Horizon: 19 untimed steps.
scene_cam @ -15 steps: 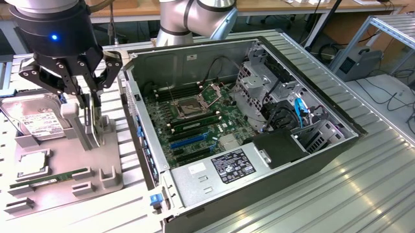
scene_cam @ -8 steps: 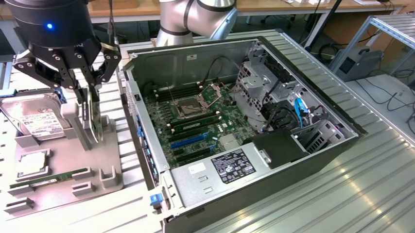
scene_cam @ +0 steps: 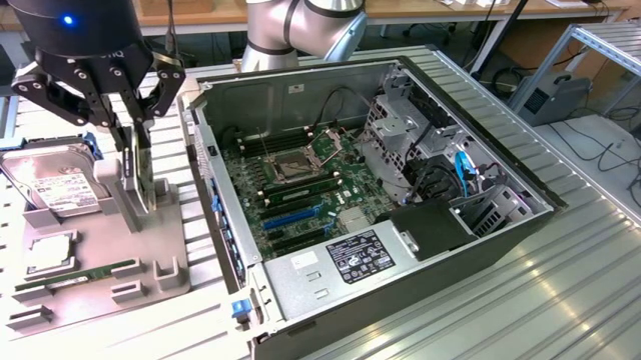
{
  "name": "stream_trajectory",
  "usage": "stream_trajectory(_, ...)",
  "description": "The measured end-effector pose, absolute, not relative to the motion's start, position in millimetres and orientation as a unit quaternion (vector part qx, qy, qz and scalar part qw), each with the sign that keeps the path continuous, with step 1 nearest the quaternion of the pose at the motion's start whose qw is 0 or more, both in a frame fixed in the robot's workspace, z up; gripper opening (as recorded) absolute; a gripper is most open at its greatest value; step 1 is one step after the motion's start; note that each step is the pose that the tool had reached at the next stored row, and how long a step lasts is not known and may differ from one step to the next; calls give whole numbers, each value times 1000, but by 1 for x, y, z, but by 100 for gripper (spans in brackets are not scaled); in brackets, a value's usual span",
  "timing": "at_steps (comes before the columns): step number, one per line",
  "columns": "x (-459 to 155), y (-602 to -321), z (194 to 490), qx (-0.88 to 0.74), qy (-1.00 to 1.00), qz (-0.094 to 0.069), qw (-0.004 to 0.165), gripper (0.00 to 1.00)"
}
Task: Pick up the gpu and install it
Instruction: 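Pick up the gpu and move the gpu toward the slot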
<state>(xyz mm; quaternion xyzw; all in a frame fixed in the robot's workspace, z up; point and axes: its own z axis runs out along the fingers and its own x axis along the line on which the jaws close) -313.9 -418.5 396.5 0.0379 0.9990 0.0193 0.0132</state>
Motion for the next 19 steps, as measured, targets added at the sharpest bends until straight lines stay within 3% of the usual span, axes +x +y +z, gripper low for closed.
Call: stream_trajectory(19,-314,-418,419,38,999,19,13,27)
